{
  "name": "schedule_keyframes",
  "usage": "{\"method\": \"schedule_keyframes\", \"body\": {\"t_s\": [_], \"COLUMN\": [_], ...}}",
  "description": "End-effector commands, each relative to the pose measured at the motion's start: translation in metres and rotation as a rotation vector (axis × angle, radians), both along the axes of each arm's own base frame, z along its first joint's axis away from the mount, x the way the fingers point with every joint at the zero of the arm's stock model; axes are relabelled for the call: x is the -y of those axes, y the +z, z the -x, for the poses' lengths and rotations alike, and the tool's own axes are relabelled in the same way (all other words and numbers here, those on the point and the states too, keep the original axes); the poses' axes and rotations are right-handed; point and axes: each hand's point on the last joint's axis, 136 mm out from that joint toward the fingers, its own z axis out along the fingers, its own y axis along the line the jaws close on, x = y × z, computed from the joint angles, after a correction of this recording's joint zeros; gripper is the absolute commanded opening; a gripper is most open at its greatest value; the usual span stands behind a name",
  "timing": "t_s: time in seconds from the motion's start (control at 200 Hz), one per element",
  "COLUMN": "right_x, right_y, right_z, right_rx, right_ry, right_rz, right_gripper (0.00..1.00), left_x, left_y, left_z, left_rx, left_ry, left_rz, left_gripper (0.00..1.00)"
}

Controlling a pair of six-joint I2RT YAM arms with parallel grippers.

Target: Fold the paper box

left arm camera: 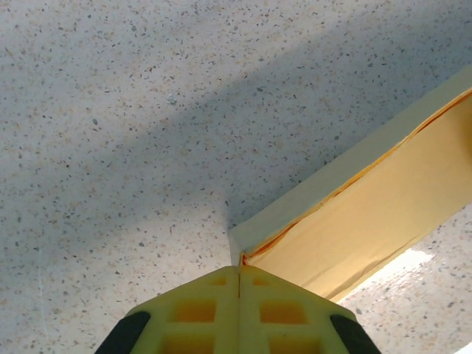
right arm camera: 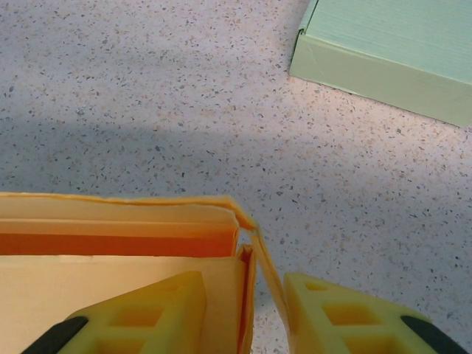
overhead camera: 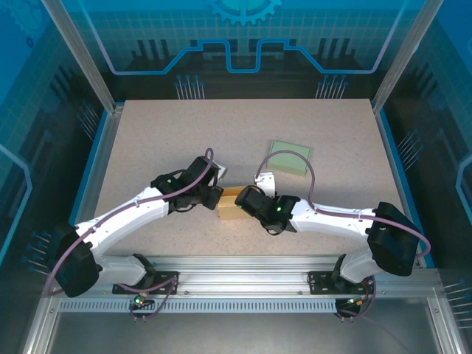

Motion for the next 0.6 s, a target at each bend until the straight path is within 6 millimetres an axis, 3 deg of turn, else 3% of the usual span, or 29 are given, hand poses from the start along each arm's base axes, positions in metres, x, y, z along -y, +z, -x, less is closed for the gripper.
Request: {"method": "schedule_keyframes", "body": {"t_s": [0.0, 0.19, 0.595], "right_x": [0.006, 0.005, 0.004], "right_y": [-0.025, -0.025, -0.025], "right_z": [0.01, 0.011, 0.01], "right_rx": [-0.08, -0.08, -0.079], "right_ry": [0.008, 0.01, 0.013], "right_rz": [0.056, 0.06, 0.064], "right_gripper": [0.35, 0.35, 0.36], "left_x": [0.015, 0.021, 0.028], "left_y": [0.006, -0.002, 0.002], "left_z": [0.006, 0.011, 0.01], "left_rx": [-0.074, -0.133, -0.135], "left_ry": [0.017, 0.05, 0.09], "left_rz": [0.09, 0.132, 0.228], "left_gripper": [0.0, 0.0, 0.0]}}
